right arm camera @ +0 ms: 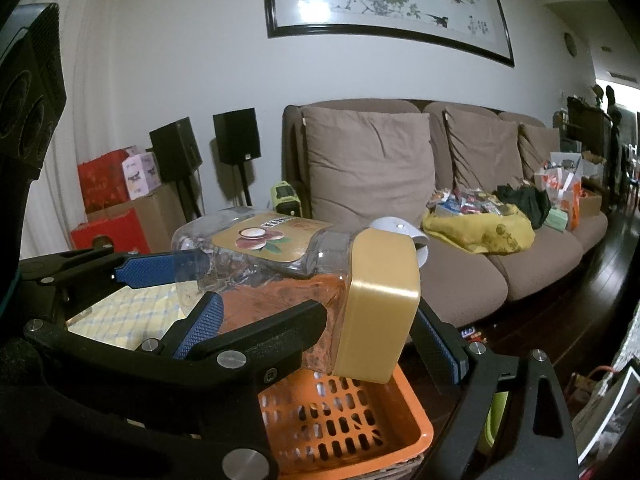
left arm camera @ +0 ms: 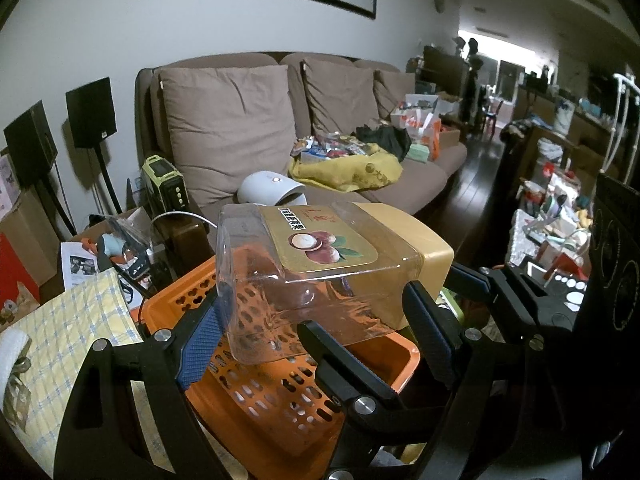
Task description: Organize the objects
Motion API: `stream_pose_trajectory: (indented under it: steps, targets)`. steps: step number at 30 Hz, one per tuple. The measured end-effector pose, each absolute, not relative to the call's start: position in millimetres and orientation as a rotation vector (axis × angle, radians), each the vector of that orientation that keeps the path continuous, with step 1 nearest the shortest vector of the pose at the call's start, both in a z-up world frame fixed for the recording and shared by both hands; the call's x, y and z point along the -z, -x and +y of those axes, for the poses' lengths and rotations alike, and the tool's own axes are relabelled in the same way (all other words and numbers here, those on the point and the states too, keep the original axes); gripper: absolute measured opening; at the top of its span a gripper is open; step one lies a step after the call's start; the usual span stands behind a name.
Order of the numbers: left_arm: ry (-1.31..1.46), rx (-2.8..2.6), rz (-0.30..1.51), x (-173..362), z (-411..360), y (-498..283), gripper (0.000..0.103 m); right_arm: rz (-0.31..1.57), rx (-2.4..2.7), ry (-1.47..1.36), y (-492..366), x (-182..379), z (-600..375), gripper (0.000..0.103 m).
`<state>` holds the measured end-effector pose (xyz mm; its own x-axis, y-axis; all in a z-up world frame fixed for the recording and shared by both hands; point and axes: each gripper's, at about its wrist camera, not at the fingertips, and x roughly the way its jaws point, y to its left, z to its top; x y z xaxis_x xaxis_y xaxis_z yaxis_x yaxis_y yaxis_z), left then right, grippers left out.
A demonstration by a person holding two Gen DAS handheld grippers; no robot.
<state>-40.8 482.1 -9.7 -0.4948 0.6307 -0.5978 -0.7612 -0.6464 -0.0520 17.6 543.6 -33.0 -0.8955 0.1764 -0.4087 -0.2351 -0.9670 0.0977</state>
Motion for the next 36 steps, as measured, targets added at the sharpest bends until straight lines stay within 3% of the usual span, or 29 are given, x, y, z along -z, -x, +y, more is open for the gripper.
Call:
stream_pose_trajectory:
  steps: [36]
  targets:
    - [0.837, -2.153, 0.214, 29, 477, 47, 0.084, 0.184, -2.858, 0.719, -9, 46, 544, 0.093]
